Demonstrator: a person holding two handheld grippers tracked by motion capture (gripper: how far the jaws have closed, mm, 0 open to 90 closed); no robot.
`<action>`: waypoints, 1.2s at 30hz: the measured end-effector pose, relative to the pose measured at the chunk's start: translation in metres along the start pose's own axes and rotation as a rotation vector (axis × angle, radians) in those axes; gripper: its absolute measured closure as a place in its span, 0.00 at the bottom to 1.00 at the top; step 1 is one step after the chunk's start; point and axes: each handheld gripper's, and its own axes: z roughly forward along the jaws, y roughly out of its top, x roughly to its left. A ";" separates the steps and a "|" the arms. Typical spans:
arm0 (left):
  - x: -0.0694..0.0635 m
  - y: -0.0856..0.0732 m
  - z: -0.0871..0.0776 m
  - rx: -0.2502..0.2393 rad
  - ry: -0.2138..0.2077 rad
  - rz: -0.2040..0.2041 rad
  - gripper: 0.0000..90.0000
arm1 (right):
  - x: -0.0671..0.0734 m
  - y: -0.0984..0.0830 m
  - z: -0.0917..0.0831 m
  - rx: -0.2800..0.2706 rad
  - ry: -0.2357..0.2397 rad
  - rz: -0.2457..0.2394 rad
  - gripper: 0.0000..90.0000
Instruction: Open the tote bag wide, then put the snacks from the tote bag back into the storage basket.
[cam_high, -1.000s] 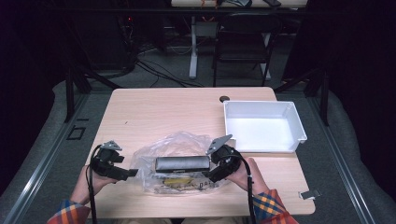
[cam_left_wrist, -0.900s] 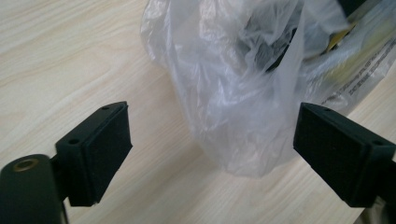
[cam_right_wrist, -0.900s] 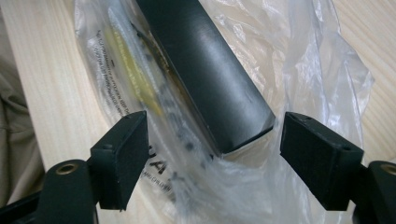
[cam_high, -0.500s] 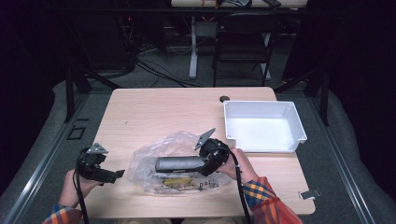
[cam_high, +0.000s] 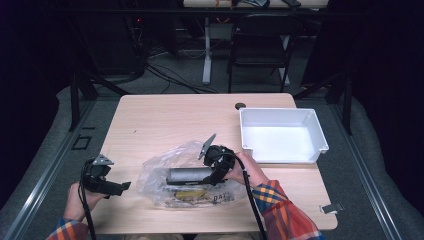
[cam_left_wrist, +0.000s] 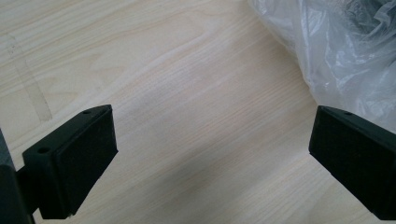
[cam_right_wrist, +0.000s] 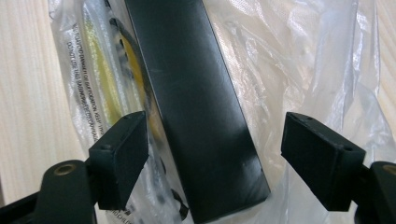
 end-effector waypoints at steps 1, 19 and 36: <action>0.000 0.000 0.000 0.004 -0.003 0.001 0.01 | 0.000 0.001 0.002 0.002 0.005 -0.004 0.25; -0.002 0.000 0.003 0.016 -0.011 0.007 0.01 | 0.000 0.016 0.014 0.115 0.037 -0.119 0.30; -0.002 0.000 0.007 0.040 -0.022 0.018 0.00 | -0.001 0.034 0.034 0.276 0.072 -0.232 0.40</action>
